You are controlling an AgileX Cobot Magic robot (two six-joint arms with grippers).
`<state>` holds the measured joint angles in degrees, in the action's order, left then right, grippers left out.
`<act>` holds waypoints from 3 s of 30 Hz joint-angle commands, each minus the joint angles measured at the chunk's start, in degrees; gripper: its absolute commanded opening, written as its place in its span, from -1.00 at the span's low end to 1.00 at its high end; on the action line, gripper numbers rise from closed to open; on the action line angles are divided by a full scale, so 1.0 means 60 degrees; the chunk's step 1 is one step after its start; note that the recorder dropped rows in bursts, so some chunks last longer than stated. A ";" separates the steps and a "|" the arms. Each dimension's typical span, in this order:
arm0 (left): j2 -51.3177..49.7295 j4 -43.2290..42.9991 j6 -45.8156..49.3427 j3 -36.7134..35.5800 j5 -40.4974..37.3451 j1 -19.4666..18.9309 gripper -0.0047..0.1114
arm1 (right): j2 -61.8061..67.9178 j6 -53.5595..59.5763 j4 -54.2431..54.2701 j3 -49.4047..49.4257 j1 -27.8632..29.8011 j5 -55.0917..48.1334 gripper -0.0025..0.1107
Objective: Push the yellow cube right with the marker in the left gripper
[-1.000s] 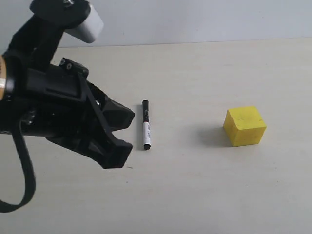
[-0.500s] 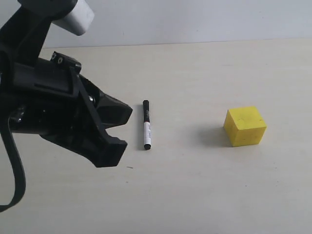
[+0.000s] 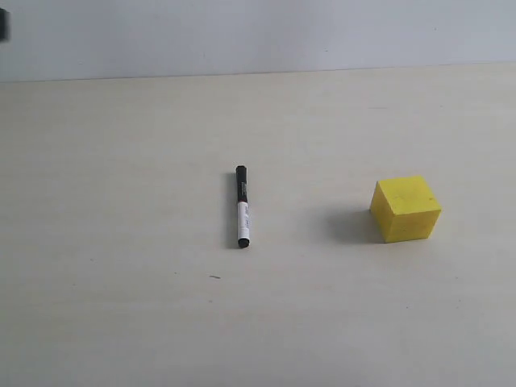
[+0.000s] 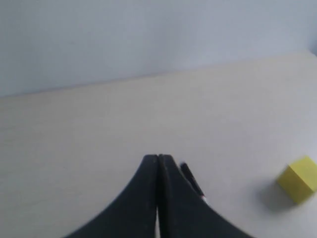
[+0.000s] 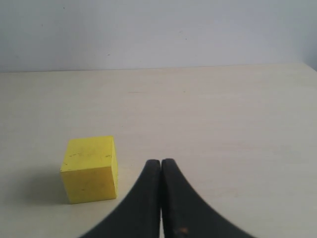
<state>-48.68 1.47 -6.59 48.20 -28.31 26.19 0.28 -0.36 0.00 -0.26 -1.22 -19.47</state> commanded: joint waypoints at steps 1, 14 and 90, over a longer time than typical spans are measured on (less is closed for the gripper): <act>0.1860 0.0130 0.0016 -0.0218 -0.0018 -0.2052 -0.92 | -0.0047 0.0060 0.0000 0.0043 0.0059 0.0118 -0.96; 0.6273 0.0087 0.0063 -0.1703 -0.1162 -0.3712 -0.92 | -0.0047 0.0060 0.0000 0.0043 0.0059 0.0118 -0.96; 0.8113 -0.0245 0.0073 -0.8034 0.1455 -0.3712 -0.92 | -0.0047 0.0060 0.0000 0.0043 0.0059 0.0138 -0.96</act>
<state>-0.35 0.00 -6.10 0.14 -19.70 4.07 0.28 -0.36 0.00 -0.26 -1.22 -19.47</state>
